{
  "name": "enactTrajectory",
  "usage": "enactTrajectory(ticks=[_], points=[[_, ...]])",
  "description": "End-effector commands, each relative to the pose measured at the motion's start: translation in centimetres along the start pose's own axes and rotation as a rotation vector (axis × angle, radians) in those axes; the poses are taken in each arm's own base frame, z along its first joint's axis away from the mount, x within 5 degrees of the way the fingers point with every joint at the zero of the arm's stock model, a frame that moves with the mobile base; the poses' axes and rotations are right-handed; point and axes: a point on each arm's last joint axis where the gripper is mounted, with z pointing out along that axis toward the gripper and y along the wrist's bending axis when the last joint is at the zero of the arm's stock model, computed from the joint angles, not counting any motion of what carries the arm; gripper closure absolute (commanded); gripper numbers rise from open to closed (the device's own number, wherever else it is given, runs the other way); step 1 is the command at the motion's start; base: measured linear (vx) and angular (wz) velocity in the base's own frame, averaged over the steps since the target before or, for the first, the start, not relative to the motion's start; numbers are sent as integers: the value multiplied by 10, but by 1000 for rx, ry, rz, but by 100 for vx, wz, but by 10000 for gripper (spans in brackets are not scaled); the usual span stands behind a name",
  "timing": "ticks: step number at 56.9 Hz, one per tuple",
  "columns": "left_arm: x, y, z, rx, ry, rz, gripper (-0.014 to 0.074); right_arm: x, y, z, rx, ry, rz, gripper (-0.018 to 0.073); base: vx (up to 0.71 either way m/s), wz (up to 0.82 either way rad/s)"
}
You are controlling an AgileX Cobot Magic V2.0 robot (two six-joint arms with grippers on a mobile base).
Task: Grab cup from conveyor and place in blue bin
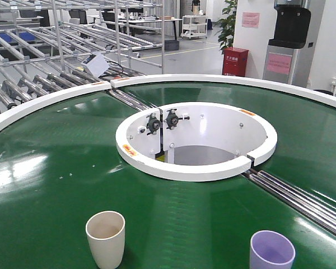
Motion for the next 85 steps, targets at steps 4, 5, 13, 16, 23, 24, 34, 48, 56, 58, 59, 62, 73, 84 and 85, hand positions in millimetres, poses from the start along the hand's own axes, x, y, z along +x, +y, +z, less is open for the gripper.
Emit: enactTrajectory(ticks=[4, 5, 13, 16, 23, 24, 34, 48, 56, 58, 59, 62, 73, 84, 85], points=[[-4, 1, 0, -12, -79, -10, 601, -2, 0, 0, 10, -75, -11, 568, 0, 0], [-4, 1, 0, -12, -79, -10, 601, -2, 0, 0, 10, -75, -11, 568, 0, 0], [-4, 1, 0, -12, -79, -10, 601, -2, 0, 0, 10, -75, -11, 568, 0, 0], [-4, 1, 0, -12, -79, -10, 601, -2, 0, 0, 10, -75, -11, 568, 0, 0], [-4, 1, 0, -12, -79, -10, 601, -2, 0, 0, 10, -75, -11, 568, 0, 0], [-4, 1, 0, -12, -79, -10, 601, -2, 0, 0, 10, -75, -11, 568, 0, 0], [-4, 1, 0, -12, -79, -10, 601, -2, -1, 0, 11, -84, -11, 568, 0, 0], [-34, 5, -7, -34, -338, -91, 601, -21, -3, -4, 20, -298, 145, 568, 0, 0], [-77, 10, -23, -32, -606, -173, 601, -56, -9, -17, 41, -539, 192, 568, 0, 0], [-90, 12, -28, -32, -624, -170, 601, -70, -9, -22, 39, -569, 186, 568, 0, 0], [-99, 12, -31, -32, -628, -168, 601, -76, -9, -24, 38, -579, 179, 568, 0, 0], [-124, 15, -37, -37, -620, -143, 601, -104, -10, -33, 43, -604, 124, 568, 0, 0], [-230, 26, -25, -35, -530, -107, 601, -211, -12, -47, 43, -572, -9, 568, 0, 0], [-272, 31, 58, -14, -274, -118, 601, -258, -14, 10, 19, -400, -11, 568, 0, 0], [-274, 31, 63, -13, -268, -123, 601, -258, -14, 18, 18, -380, -11, 568, 0, 0]])
